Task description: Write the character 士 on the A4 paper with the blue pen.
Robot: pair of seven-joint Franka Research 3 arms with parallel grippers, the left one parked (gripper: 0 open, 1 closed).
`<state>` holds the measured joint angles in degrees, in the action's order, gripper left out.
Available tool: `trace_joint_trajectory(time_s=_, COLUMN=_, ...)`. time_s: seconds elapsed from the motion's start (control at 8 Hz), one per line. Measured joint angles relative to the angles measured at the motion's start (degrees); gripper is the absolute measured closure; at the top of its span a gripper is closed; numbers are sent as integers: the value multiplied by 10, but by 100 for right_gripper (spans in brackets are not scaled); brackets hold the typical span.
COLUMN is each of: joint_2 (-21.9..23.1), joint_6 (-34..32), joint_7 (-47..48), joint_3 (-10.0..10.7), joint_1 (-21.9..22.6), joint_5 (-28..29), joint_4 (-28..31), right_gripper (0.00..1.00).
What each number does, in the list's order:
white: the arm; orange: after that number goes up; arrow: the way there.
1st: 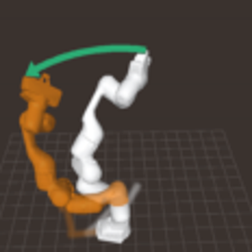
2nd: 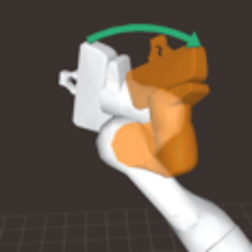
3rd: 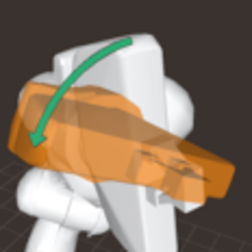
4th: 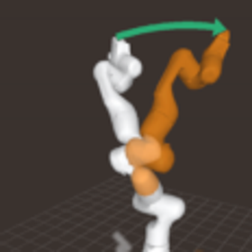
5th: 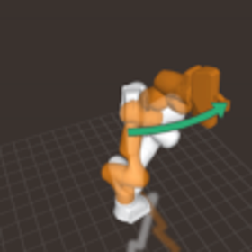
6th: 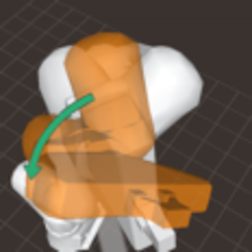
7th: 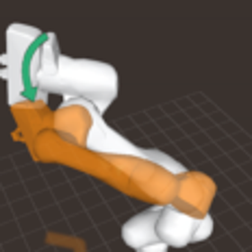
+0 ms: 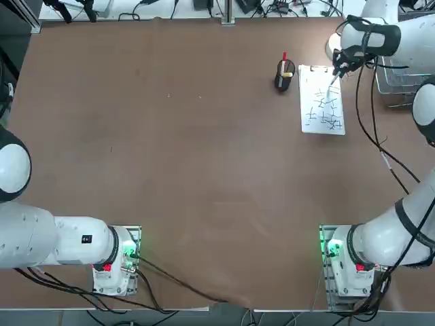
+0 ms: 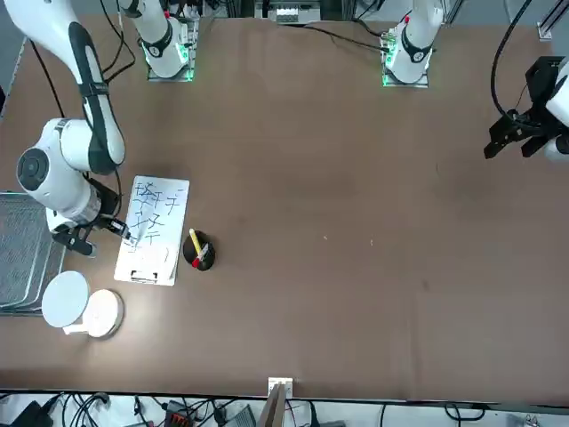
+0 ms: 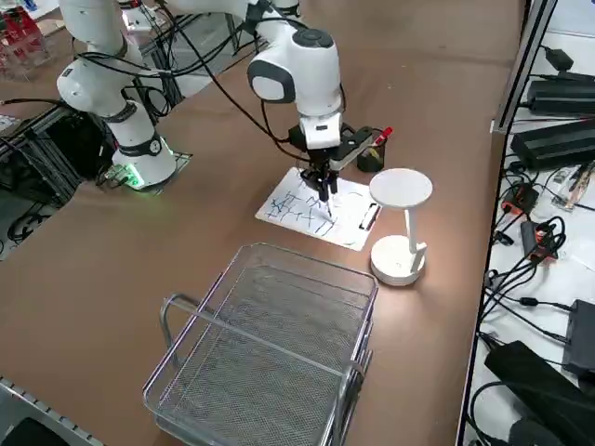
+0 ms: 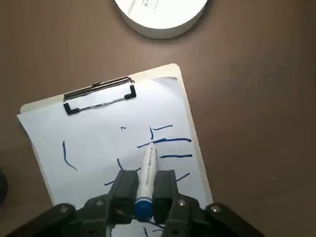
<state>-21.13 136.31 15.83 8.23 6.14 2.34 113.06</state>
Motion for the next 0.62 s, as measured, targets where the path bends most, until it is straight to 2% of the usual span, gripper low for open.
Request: trace_joint_trajectory(time_s=0.62, joint_2=11, joint_6=-5, joint_7=-33, joint_3=-3, joint_1=-1, joint_5=-2, joint_4=-2, right_gripper=79)
